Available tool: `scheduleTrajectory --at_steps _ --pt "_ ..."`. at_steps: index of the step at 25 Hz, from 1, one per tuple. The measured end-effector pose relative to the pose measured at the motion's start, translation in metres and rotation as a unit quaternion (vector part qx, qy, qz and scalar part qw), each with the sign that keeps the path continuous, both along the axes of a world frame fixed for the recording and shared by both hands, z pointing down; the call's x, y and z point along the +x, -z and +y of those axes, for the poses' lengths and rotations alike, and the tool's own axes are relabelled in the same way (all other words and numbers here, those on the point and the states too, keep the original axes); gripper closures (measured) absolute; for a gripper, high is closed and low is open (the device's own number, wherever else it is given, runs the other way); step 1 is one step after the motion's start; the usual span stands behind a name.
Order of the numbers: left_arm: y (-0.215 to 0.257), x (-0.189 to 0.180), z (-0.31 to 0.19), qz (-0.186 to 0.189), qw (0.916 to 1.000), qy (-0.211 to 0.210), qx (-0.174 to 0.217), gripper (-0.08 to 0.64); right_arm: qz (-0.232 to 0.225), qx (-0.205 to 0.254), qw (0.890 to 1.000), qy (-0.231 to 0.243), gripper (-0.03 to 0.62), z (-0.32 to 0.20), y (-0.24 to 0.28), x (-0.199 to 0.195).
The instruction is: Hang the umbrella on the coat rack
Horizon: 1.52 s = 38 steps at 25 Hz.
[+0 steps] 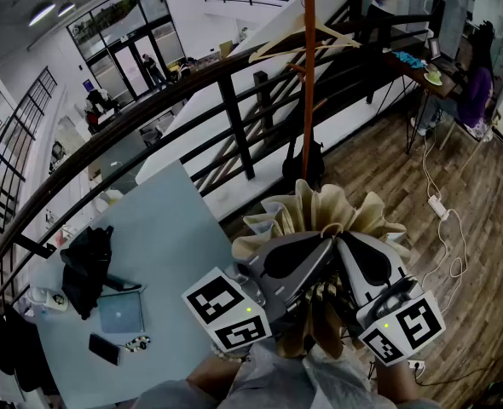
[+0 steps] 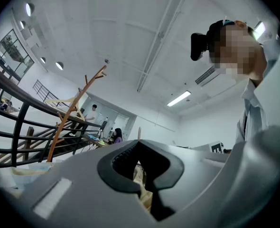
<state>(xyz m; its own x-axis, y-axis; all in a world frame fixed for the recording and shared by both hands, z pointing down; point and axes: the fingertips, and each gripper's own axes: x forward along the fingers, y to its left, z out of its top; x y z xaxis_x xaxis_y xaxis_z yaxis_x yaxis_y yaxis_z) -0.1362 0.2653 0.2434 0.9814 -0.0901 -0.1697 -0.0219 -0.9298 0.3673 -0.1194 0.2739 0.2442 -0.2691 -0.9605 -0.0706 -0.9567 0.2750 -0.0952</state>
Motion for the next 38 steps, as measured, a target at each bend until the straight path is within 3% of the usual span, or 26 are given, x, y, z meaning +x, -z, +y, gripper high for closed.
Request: scheduleTrajectory --at_steps 21,38 --pt "-0.001 0.020 -0.009 -0.005 0.9999 0.014 0.002 0.557 -0.003 -0.005 1.000 0.012 0.588 -0.011 -0.004 0.020" --pt "0.007 0.082 -0.003 -0.008 0.9969 0.078 0.007 0.557 -0.010 -0.002 0.997 0.078 0.588 -0.005 0.006 0.086"
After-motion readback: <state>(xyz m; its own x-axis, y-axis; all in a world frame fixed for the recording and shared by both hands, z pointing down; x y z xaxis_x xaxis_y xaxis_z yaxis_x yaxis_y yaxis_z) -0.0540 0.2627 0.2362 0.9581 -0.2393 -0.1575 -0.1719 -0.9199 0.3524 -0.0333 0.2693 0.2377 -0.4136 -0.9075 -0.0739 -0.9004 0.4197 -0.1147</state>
